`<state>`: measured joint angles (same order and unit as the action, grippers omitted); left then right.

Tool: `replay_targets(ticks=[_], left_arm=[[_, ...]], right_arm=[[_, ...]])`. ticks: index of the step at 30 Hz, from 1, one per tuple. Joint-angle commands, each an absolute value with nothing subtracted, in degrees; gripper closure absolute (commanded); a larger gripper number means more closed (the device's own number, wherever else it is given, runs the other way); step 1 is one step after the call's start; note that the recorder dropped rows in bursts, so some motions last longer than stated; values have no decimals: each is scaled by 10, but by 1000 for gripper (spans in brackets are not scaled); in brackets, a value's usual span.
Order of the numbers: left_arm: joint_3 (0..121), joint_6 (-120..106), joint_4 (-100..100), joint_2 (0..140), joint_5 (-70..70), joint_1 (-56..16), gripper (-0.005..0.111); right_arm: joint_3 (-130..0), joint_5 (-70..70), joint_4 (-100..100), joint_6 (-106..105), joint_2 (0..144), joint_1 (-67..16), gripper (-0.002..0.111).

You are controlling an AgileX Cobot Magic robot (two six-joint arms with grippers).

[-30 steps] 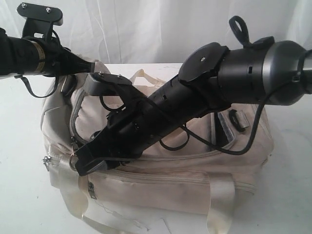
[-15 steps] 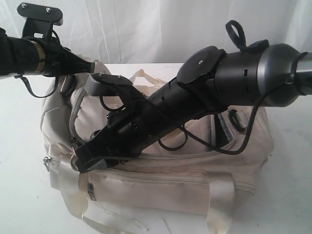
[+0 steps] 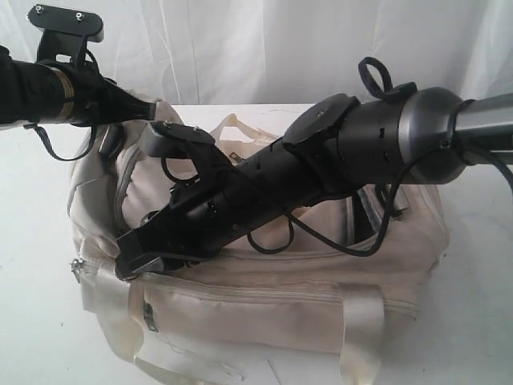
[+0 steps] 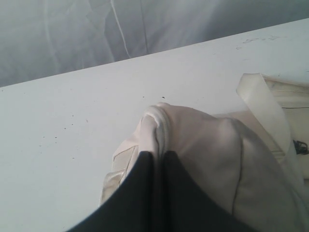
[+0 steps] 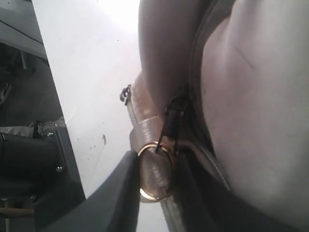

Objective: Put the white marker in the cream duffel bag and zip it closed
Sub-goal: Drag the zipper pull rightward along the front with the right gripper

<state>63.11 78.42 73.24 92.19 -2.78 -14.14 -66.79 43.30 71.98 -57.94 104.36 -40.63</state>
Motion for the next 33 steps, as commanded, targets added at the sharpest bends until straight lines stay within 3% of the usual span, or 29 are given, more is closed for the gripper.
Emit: replay_targets(ticks=[1,3,9,33], left_arm=[[634,782,740,920,-20,-139,107],[634,782,740,920,-20,-139,107],[634,782,740,920,-21,-139,107],[634,782,740,920,-19,-139,107]], right_arm=[[-666,438,726,-588,1047,-405,81],[-666,448,725,-588,1044,-405,84],[-666,474,720,-595,1031,-405,108],[-666,505,417,-394,926,-405,108]])
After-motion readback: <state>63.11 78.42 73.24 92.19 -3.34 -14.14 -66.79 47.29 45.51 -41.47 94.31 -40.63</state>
